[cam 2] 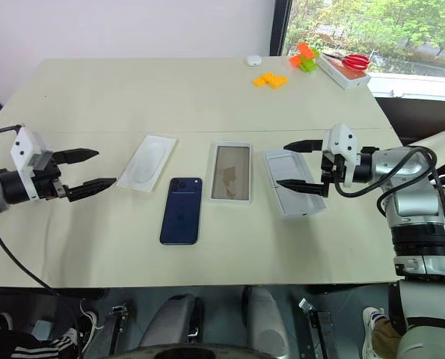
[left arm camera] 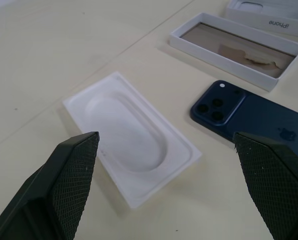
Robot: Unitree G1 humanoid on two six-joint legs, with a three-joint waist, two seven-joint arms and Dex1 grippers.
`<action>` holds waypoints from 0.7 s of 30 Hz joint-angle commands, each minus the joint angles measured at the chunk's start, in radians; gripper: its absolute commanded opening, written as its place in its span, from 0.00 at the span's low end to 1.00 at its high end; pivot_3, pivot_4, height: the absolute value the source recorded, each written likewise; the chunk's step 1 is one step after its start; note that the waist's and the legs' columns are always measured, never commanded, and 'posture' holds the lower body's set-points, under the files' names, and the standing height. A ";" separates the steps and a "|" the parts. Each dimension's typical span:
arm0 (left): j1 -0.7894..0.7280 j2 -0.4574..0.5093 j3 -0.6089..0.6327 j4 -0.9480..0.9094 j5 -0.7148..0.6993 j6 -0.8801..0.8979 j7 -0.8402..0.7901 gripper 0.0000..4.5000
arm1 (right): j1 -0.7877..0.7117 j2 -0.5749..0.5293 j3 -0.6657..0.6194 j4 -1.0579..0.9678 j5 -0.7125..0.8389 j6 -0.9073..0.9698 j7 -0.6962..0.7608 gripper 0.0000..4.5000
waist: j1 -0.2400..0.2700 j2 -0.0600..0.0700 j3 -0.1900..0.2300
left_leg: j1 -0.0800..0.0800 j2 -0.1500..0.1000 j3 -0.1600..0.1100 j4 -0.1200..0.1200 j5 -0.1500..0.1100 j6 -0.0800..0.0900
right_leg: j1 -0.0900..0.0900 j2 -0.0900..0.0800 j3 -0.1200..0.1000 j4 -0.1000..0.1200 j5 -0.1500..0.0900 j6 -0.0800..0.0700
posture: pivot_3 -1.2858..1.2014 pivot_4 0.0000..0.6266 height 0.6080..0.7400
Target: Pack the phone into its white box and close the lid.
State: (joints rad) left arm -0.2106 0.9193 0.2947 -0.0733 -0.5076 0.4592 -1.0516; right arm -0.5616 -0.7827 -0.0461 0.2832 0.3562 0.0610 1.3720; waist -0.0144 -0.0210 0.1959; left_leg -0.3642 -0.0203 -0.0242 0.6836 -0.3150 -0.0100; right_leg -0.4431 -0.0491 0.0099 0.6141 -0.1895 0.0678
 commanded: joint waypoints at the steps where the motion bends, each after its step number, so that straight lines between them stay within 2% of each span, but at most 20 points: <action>1: -0.007 -0.007 0.034 -0.039 -0.030 0.018 0.020 1.00 | -0.014 0.001 -0.013 -0.033 0.017 0.000 0.001 0.99 | 0.000 0.000 0.000 | 0.000 0.000 0.000 0.000 0.000 0.000 | 0.000 0.000 0.000 0.000 0.000 0.000 | 0.52 0.24 1.00; 15: -0.039 -0.022 0.047 -0.067 -0.054 0.083 0.109 1.00 | -0.006 0.012 -0.012 -0.025 0.015 -0.005 0.000 0.99 | 0.000 0.000 0.000 | 0.000 0.000 0.000 0.000 0.000 0.000 | 0.000 0.000 0.000 0.000 0.000 0.000 | 0.52 0.24 1.00; 21: -0.120 -0.068 0.053 -0.055 -0.069 0.153 0.245 1.00 | -0.049 0.039 0.001 -0.016 -0.039 0.028 -0.114 0.99 | 0.001 0.000 0.000 | 0.000 0.000 0.000 0.000 0.000 0.000 | 0.000 0.000 0.000 0.000 0.000 0.000 | 0.52 0.24 1.00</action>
State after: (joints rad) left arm -0.2944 0.8514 0.3080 -0.1051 -0.5578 0.6034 -0.8461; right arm -0.5777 -0.7519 -0.0399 0.2874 0.3219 0.0766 1.2913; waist -0.0136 -0.0213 0.1958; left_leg -0.3639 -0.0203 -0.0243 0.6839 -0.3149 -0.0102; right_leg -0.4429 -0.0488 0.0101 0.6146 -0.1890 0.0674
